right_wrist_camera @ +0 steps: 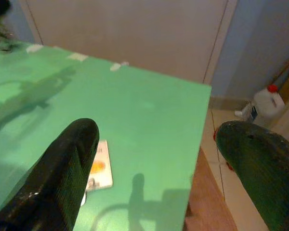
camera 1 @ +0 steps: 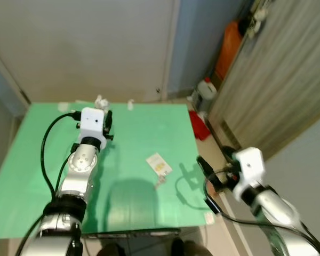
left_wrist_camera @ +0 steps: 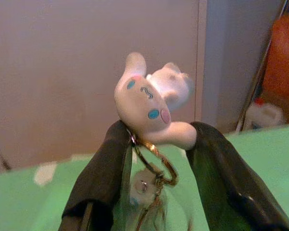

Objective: Hang keys on a hook

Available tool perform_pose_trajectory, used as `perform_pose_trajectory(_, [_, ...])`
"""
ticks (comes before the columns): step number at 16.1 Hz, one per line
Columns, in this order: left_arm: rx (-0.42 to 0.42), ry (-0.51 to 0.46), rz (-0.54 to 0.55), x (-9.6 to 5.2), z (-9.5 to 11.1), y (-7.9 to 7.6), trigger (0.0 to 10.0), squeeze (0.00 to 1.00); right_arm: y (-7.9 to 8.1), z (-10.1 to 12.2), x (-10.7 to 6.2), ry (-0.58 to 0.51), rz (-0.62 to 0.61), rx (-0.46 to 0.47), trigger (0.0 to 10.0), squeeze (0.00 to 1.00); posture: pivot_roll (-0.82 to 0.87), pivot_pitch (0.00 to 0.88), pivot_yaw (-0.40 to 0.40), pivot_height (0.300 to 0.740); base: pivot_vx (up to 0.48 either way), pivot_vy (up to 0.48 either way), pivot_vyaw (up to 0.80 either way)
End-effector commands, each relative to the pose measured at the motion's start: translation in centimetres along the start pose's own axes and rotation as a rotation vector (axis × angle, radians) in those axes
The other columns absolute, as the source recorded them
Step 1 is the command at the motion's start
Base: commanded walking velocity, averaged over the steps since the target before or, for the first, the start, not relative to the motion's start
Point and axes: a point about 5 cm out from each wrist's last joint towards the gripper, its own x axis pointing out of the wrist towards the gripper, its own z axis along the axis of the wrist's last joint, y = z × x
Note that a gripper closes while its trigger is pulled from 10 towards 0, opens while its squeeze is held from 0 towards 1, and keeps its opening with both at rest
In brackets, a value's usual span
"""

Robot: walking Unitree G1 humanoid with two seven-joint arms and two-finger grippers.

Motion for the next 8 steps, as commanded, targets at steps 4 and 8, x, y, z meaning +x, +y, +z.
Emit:
perform_pose_trajectory(4, [-0.016, -0.073, -0.081, -1.9, 2.3, -1.6, 0.0, 0.0, 0.1, 0.2, 2.2, -0.04, -0.022, -0.007, 10.0, 0.0, -0.01, 0.0, -0.033, 0.74, 0.0, 0.0, 0.0])
perform_pose_trajectory(8, [-0.015, -0.001, -0.073, -6.0, 1.6, -0.1, 0.0, 0.0, 0.4, 0.5, 3.5, -0.08, -0.03, -0.016, 10.0, 0.0, 0.02, 0.0, -0.028, 0.74, 0.0, 0.0, 0.0])
